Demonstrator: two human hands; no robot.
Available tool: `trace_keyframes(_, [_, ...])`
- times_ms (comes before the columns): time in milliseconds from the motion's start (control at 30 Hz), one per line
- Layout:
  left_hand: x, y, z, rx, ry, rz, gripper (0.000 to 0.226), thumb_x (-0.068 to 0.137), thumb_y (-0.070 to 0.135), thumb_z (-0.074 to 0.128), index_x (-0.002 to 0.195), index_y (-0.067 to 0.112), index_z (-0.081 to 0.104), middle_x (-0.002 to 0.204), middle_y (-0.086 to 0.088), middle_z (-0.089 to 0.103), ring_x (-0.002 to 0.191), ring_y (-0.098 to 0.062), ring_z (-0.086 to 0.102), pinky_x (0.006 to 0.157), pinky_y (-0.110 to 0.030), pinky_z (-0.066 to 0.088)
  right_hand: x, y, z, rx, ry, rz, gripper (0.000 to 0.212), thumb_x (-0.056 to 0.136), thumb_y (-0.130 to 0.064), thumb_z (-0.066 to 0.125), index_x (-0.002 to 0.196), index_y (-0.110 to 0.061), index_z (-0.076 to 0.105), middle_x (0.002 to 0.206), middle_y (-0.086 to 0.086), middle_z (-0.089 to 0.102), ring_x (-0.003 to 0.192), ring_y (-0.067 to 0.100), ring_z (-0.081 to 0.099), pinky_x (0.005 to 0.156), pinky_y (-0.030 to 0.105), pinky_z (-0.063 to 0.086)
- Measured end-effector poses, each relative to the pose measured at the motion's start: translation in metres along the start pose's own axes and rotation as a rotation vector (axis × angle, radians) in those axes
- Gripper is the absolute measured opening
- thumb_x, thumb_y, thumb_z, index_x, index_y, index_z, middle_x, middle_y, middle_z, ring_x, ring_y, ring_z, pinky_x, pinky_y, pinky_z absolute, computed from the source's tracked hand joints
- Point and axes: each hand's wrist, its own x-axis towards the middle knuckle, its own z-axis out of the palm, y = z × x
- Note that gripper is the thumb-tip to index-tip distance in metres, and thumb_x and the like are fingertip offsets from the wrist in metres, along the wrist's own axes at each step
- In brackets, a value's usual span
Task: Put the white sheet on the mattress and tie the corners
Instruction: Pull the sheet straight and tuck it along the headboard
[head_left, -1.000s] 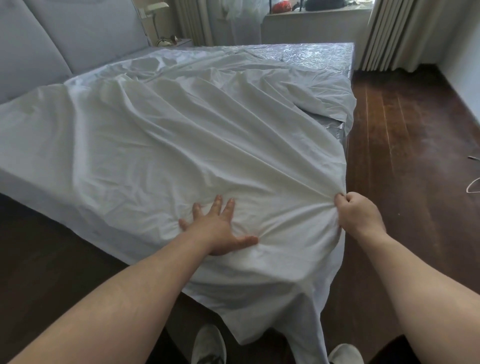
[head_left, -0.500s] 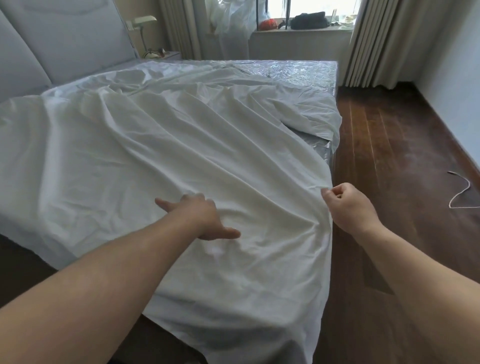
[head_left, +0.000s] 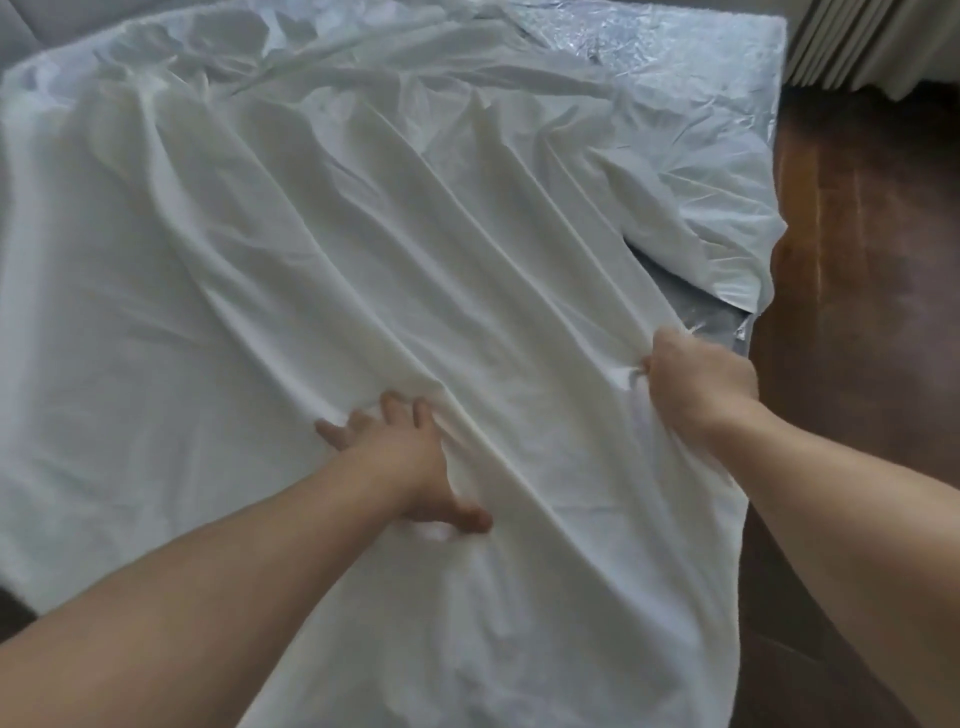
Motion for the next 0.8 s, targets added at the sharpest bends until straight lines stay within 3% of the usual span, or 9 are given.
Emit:
trace_keyframes(67, [-0.006, -0.006, -0.007, 0.002, -0.033, 0.022, 0.151, 0.048, 0.1, 0.058, 0.163, 0.023, -0.003, 0.171, -0.006, 0.0, 0.152, -0.04, 0.021, 0.11, -0.079, 0.016, 0.005, 0.014, -0.014, -0.011, -0.082, 0.035, 0.008, 0.095, -0.012, 0.041, 0.1, -0.017, 0.044, 0.097, 0.011, 0.062, 0.091, 0.038, 0.064, 0.069, 0.04, 0.042])
trace_keyframes(133, [-0.015, -0.018, -0.031, -0.065, -0.062, 0.028, 0.12, 0.068, 0.089, 0.058, 0.16, 0.026, 0.016, 0.163, -0.001, 0.023, 0.147, -0.031, 0.032, 0.109, -0.074, 0.026, 0.012, 0.035, -0.046, 0.026, -0.188, 0.137, 0.009, 0.091, -0.011, 0.04, 0.099, -0.015, 0.042, 0.091, 0.009, 0.054, 0.086, 0.037, 0.059, 0.069, 0.042, 0.045])
trace_keyframes(200, [-0.03, -0.024, -0.052, -0.134, -0.054, 0.019, 0.089, 0.082, 0.076, 0.056, 0.15, 0.023, 0.033, 0.15, 0.0, 0.042, 0.138, -0.029, 0.043, 0.108, -0.067, 0.035, 0.01, 0.055, -0.07, 0.077, -0.258, 0.178, 0.01, 0.094, -0.02, 0.042, 0.1, -0.015, 0.047, 0.094, 0.006, 0.057, 0.082, 0.033, 0.058, 0.07, 0.042, 0.048])
trace_keyframes(333, [-0.079, -0.004, -0.135, -0.178, -0.072, 0.07, 0.054, 0.093, 0.055, 0.052, 0.136, 0.023, 0.046, 0.136, 0.001, 0.052, 0.125, -0.029, 0.052, 0.107, -0.06, 0.038, -0.008, 0.075, -0.142, 0.18, -0.395, 0.071, 0.022, 0.101, -0.043, 0.048, 0.103, -0.021, 0.053, 0.103, 0.004, 0.066, 0.084, 0.026, 0.06, 0.071, 0.041, 0.05])
trace_keyframes(500, [-0.143, 0.065, -0.238, -0.244, -0.047, 0.162, 0.055, 0.099, 0.054, 0.051, 0.144, 0.023, 0.047, 0.142, 0.002, 0.053, 0.128, -0.025, 0.054, 0.101, -0.048, 0.049, -0.036, 0.089, -0.218, 0.447, -0.555, -0.065, 0.042, 0.101, -0.044, 0.053, 0.136, -0.021, 0.053, 0.117, 0.001, 0.068, 0.099, 0.021, 0.064, 0.083, 0.037, 0.053])
trace_keyframes(633, [-0.203, 0.138, -0.314, -0.333, 0.029, 0.171, 0.063, 0.099, 0.054, 0.053, 0.154, 0.026, 0.041, 0.151, 0.004, 0.051, 0.137, -0.02, 0.05, 0.108, -0.043, 0.046, -0.042, 0.127, -0.287, 0.644, -0.592, -0.142, 0.038, 0.102, -0.04, 0.054, 0.133, -0.019, 0.054, 0.102, -0.004, 0.069, 0.09, 0.015, 0.067, 0.082, 0.032, 0.053])
trace_keyframes(800, [-0.263, 0.208, -0.378, -0.381, 0.058, 0.161, 0.059, 0.1, 0.05, 0.053, 0.152, 0.025, 0.044, 0.147, 0.004, 0.056, 0.132, -0.02, 0.054, 0.105, -0.042, 0.049, -0.028, 0.192, -0.358, 0.688, -0.597, -0.198, 0.039, 0.096, -0.044, 0.06, 0.126, -0.02, 0.059, 0.096, -0.006, 0.068, 0.085, 0.013, 0.069, 0.08, 0.033, 0.057])
